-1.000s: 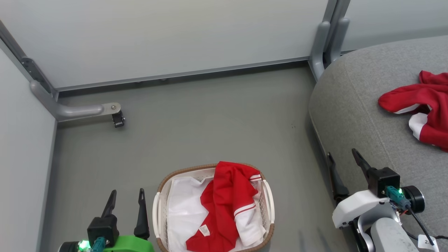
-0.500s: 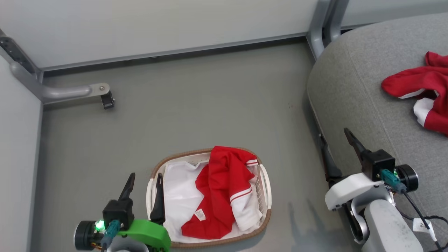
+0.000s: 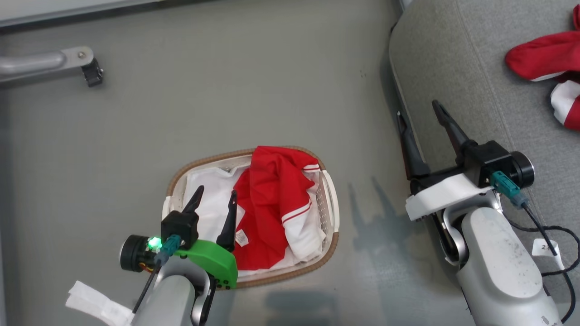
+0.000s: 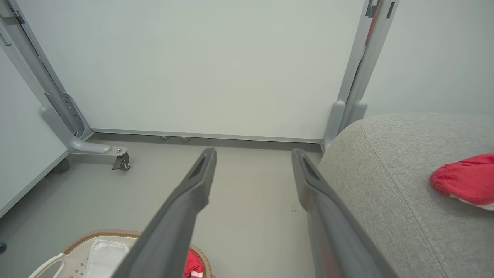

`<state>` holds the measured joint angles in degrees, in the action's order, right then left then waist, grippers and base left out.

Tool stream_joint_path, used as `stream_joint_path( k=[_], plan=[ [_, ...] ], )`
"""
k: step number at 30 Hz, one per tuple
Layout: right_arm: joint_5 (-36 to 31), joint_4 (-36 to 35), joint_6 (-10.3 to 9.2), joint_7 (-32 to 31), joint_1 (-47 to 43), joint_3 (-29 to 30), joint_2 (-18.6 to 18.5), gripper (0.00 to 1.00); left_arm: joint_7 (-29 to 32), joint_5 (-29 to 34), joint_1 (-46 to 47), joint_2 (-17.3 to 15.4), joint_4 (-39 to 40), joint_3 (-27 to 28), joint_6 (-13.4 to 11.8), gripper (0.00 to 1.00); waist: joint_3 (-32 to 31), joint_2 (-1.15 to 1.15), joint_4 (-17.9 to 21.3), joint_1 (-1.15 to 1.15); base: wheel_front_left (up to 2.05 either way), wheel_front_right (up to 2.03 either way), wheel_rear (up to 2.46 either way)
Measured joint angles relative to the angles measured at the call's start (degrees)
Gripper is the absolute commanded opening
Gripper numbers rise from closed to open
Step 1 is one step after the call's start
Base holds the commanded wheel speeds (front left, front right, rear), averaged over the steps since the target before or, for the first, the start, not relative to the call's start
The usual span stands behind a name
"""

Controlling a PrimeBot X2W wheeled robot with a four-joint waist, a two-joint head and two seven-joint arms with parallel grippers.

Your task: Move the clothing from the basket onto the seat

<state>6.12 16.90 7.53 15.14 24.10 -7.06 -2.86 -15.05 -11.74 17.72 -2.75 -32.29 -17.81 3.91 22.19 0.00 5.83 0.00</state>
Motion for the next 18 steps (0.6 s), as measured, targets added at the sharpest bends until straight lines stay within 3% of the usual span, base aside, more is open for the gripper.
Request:
stream_joint_path(
  k=[18],
  plan=[
    [0.82, -7.44, 0.0, 0.0, 6.16, -2.02, 0.0, 1.0, 0.01, -9.75, 17.98, 0.05, -19.5, -11.45, 2.71, 1.0, 15.26, 0.0, 4.9, 0.0, 0.0, 0.0, 0.0]
  ],
)
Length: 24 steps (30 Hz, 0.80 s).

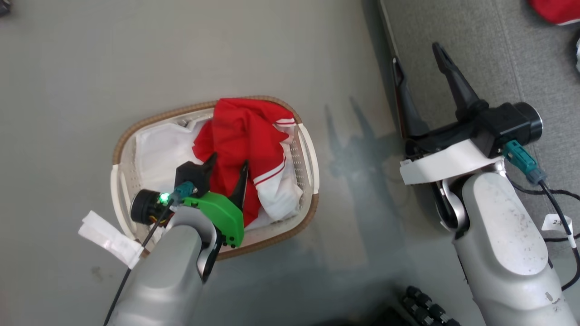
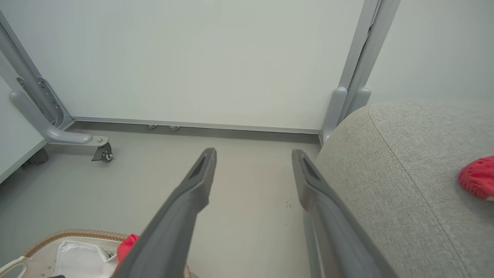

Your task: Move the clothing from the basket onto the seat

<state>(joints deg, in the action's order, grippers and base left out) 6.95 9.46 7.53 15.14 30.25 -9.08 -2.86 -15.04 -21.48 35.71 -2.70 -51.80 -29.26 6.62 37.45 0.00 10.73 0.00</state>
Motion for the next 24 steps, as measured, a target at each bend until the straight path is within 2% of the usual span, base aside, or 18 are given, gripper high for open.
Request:
stream_joint_path(
  k=[7, 17, 24],
  plan=[
    [0.68, -2.47, 0.0, 0.0, 2.52, -1.33, 0.0, 1.0, 0.0, -1.15, 6.19, 0.01, -6.08, -2.94, 0.2, 1.0, 5.12, 0.0, 1.54, 0.0, 0.0, 0.0, 0.0],
    [2.52, -3.44, 0.0, 0.0, 4.33, -2.26, 0.01, 1.0, 0.81, -2.45, 14.3, 0.01, -17.08, -4.97, -2.26, 1.0, 10.82, 0.0, 4.02, 0.0, 0.0, 0.0, 0.0],
    [3.36, -3.97, 0.0, 0.0, 4.45, -2.13, 0.01, 1.0, 1.09, -2.09, 17.0, -1.32, -20.63, -5.58, -4.6, 1.0, 13.33, 0.0, 5.5, 0.0, 0.0, 0.0, 0.0]
  ],
)
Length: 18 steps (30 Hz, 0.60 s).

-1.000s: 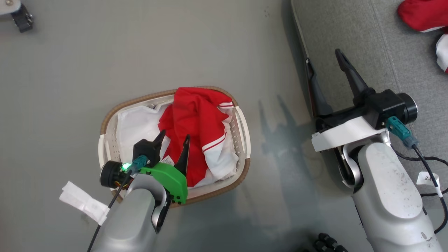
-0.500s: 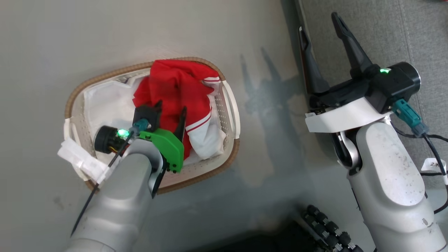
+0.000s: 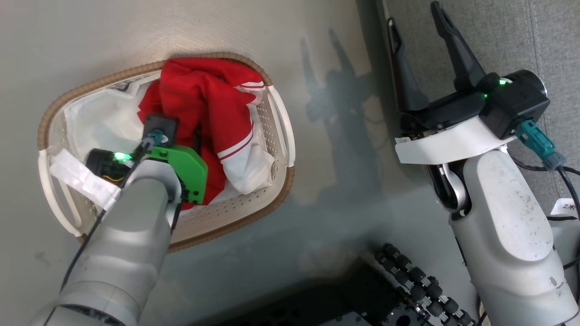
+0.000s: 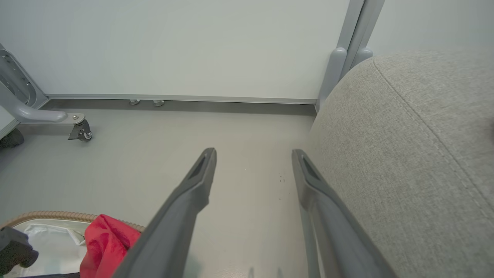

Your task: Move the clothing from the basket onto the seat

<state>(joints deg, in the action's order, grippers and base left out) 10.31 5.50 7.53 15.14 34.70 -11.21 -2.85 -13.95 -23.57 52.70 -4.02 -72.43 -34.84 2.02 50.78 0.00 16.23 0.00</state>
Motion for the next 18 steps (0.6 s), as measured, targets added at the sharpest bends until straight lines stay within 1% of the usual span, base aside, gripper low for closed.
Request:
stream_joint_path(
  k=[2, 8, 18],
  plan=[
    [0.31, -0.2, 0.0, 0.0, 0.07, 0.07, -0.01, 1.0, 0.03, 0.11, 0.79, -0.66, -0.33, -0.25, -0.6, 1.0, 0.62, 0.0, 0.26, 0.0, 0.0, 0.0, 0.0],
    [0.82, -0.63, 0.0, 0.0, 0.72, -0.19, 0.0, 1.0, 1.35, 0.29, 2.12, -1.01, -0.9, -0.35, -1.4, 1.0, 2.33, 0.0, 0.82, 0.0, 0.0, 0.0, 0.0],
    [0.88, -1.27, 0.0, 0.0, 0.88, -0.12, 0.0, 1.0, 4.33, -1.15, 3.03, -0.4, -1.36, -0.87, 2.0, 1.0, 3.48, 0.0, 0.85, 0.0, 0.0, 0.0, 0.0]
  ],
)
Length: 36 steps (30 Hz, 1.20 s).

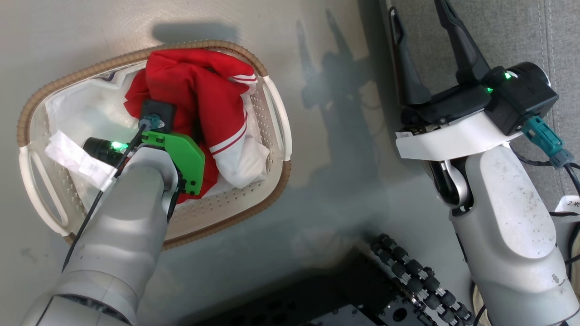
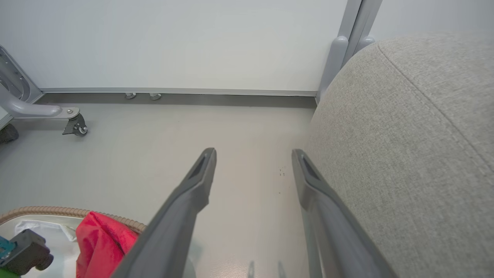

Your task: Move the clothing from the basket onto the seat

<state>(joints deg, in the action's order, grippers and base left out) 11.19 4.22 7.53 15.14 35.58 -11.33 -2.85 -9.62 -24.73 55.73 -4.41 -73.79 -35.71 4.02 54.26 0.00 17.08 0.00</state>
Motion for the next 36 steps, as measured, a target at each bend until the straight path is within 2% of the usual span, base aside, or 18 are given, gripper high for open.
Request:
stream_joint_path(
  k=[6, 7, 8, 9, 10, 23, 30, 36],
  plan=[
    [-0.16, -0.37, 0.0, 0.0, -0.07, 0.09, 0.0, 1.0, -0.14, 0.02, 0.07, 0.19, -0.09, -1.45, 1.87, 1.0, 0.14, 0.0, -0.07, 0.0, 0.0, 0.0, 0.0],
    [-0.16, -0.41, 0.0, 0.0, -0.07, 0.12, 0.0, 1.0, -0.22, -0.16, 0.08, 0.24, -0.09, -1.57, 2.14, 0.79, 0.18, 0.0, -0.06, 0.0, 0.0, 0.0, 0.0],
    [-0.18, -0.41, 0.0, 0.0, -0.08, 0.14, 0.0, 1.0, -0.58, -0.22, 0.08, 0.27, -0.11, -1.8, 2.41, 0.48, 0.2, 0.0, -0.06, 0.0, 0.0, 0.0, 0.0],
    [-0.18, -0.41, 0.0, 0.0, -0.08, 0.18, 0.0, 1.0, -1.34, -0.23, 0.09, 0.32, -0.08, -1.98, 2.56, 0.09, 0.21, 0.0, -0.08, 0.0, 0.0, 0.0, 0.0],
    [-0.18, -0.41, 0.0, 0.0, -0.08, 0.19, 0.0, 1.0, -1.57, -0.31, 0.11, 0.38, -0.08, -2.21, 2.64, 0.0, 0.18, 0.0, -0.09, 0.0, 0.0, 0.0, 0.0],
    [0.63, 0.81, 0.0, 0.0, 0.33, -0.56, 0.02, 1.0, -4.69, -1.04, 0.12, 0.04, -0.05, -3.42, 3.13, 0.0, -1.59, 0.0, 0.45, 0.0, 0.0, 0.0, 0.0],
    [0.03, 2.74, 0.0, 0.0, -0.18, -0.47, 0.01, 1.0, -5.32, -1.89, -2.63, 0.37, 1.53, -3.57, 3.27, 0.0, -5.24, 0.0, 0.06, 0.0, 0.0, 0.0, 0.0],
    [-0.76, 4.35, 0.0, -0.01, -2.41, -0.42, 0.03, 1.0, -5.34, -1.77, -6.27, 0.54, 6.25, -3.32, 3.28, 0.0, -9.59, 0.0, -1.09, 0.0, 0.0, 0.0, 0.0]
  ],
)
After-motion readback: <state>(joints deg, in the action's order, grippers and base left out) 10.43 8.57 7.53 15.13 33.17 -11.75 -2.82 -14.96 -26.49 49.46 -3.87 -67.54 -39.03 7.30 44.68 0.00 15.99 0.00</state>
